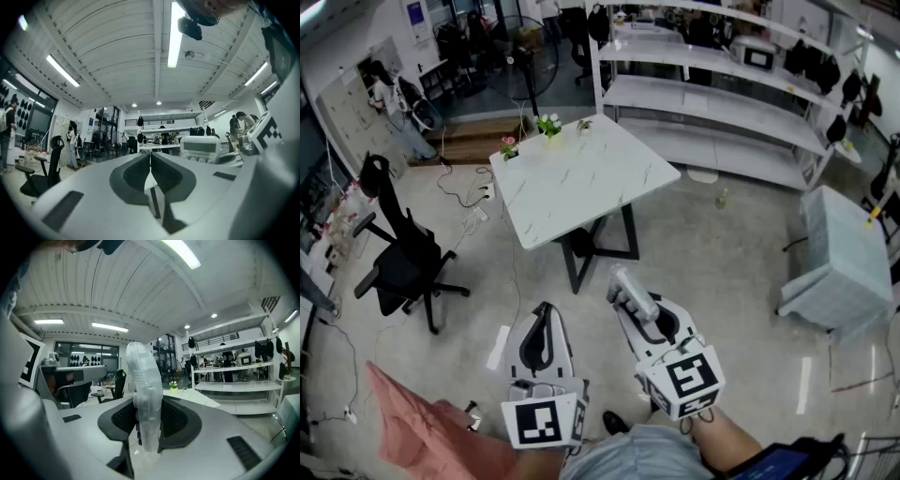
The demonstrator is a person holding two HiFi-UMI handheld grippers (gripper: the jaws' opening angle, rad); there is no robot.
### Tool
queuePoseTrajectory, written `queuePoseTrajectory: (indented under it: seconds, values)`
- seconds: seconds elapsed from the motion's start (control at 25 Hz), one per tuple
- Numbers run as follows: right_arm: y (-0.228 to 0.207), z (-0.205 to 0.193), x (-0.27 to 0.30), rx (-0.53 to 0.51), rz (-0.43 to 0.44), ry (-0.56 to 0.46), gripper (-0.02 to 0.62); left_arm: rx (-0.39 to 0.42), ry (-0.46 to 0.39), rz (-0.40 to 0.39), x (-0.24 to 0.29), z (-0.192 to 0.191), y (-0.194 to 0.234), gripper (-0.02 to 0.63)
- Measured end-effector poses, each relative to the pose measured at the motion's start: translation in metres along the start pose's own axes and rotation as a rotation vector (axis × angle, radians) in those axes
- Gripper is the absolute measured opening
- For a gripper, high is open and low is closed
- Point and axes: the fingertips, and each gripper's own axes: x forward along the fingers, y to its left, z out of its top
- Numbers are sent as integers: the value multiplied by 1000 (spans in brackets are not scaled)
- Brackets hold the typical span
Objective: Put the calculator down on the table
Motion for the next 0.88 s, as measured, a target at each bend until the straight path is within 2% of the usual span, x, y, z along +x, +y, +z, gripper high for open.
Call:
queuePoseTrajectory:
  seconds: [0.4,0.52,0.88]
  values:
    - [16,12,-2,1,-21,-2,141,-3,-10,-15,-14,1,8,12]
    - [25,8,0,25,1,-31,143,-9,-8,-12,-19,-6,18,12]
    - [19,8,15,20,-11,-6,144,-34,32,1,-12,-27,34,12]
